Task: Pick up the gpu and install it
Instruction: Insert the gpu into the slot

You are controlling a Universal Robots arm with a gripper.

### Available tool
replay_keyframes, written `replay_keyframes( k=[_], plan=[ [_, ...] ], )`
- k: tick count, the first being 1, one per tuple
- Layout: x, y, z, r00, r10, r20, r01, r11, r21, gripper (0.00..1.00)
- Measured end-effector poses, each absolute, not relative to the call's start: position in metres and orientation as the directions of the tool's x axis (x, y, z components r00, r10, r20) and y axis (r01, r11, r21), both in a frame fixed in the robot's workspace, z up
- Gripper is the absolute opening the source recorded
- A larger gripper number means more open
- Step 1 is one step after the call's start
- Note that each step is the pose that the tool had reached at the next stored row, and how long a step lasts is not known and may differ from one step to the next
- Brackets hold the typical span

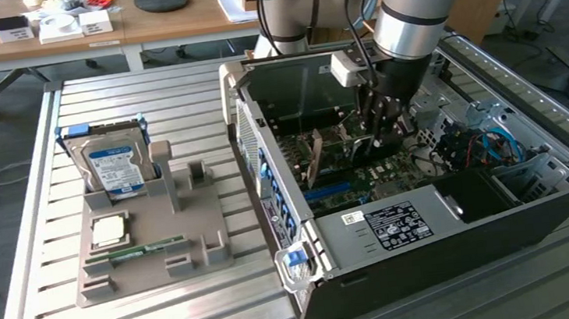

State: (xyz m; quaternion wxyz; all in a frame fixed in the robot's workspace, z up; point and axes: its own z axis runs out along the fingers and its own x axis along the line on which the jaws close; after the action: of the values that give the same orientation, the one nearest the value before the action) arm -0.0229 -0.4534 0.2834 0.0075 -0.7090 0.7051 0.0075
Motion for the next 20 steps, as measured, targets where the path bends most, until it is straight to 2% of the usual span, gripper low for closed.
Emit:
replay_keyframes(
  k=[20],
  plan=[
    [-0.0283,-0.4534,0.2807,0.006,-1.0,-0.021,-1.0,-0.006,-0.001,0.27]
  ],
)
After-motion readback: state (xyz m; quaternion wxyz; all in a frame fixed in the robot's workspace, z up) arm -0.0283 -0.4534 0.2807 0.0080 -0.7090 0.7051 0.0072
